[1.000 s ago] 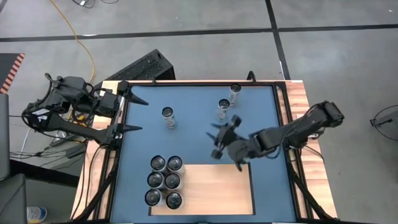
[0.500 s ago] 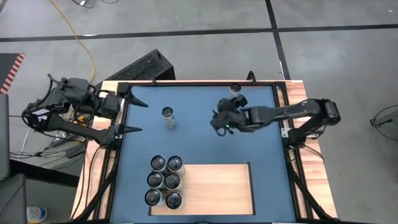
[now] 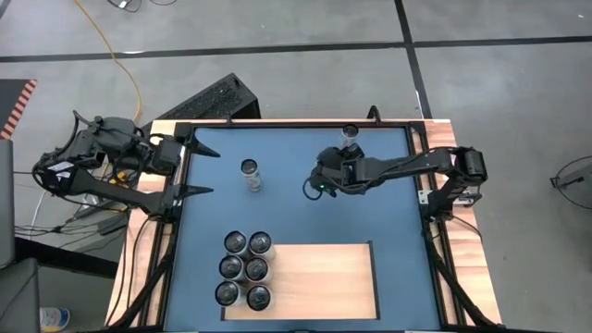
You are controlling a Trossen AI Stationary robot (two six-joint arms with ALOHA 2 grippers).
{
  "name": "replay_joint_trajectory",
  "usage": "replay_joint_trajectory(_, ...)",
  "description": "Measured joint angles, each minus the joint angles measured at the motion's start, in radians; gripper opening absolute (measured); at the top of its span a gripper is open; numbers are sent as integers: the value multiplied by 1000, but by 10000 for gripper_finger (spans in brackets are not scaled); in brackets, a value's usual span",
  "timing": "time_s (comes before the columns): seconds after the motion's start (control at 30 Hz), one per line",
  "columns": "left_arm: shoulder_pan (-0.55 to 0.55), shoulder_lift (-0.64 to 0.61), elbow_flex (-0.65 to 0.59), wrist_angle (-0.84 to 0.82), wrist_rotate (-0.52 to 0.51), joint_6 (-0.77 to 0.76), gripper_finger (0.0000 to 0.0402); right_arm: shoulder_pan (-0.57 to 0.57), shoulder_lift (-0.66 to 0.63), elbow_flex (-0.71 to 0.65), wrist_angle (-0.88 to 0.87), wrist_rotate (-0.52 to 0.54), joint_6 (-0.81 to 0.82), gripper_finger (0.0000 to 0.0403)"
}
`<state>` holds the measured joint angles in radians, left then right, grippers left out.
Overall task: Place canned beverage on shelf
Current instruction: Put the bottom right white pink soda can on the shelf
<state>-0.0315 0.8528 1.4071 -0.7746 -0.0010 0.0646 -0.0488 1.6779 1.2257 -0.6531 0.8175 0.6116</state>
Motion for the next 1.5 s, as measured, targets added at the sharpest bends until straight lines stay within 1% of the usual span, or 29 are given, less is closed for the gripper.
replay_joint_trajectory(0.13,0,0,0,0,-13,-1,387,2,8,1,-23,12,61,329)
replay_joint_trajectory(0.27,0,0,0,4,-15,-2,387,9,6,2,-17,-1,77,289)
replay_joint_trajectory(0.33,0,0,0,6,-15,-2,387,15,6,2,-21,-4,89,258)
replay_joint_trajectory(0.4,0,0,0,6,-15,-2,387,19,6,2,-24,-2,89,219)
replay_joint_trajectory(0.53,0,0,0,5,-15,-2,387,30,5,2,-27,0,85,120)
replay_joint_trajectory(0.63,0,0,0,5,-15,-6,387,31,4,4,-15,-12,83,54)
replay_joint_trajectory(0.73,0,0,0,5,-15,-12,387,36,-6,2,-11,-24,68,11)
replay_joint_trajectory(0.8,0,0,0,4,-15,-13,387,44,-7,2,-8,-12,66,4)
replay_joint_trajectory(0.9,0,0,0,1,-15,-13,387,50,-23,0,-18,6,65,20)
replay_joint_trajectory(1.07,0,0,0,2,-15,-12,387,60,-50,-3,-24,7,64,67)
replay_joint_trajectory(1.13,0,0,0,2,-15,-10,387,54,-67,-3,-34,-8,62,91)
replay_joint_trajectory(1.2,0,0,0,2,-15,-10,387,44,-75,-2,-39,-44,48,121)
replay_joint_trajectory(1.3,0,0,0,2,-15,-9,387,25,-77,-1,-40,-87,35,181)
replay_joint_trajectory(1.4,0,0,0,2,-15,-14,387,15,-80,-1,-40,-94,34,247)
replay_joint_trajectory(1.5,0,0,0,2,-15,-18,387,21,-90,-1,-43,-83,38,299)
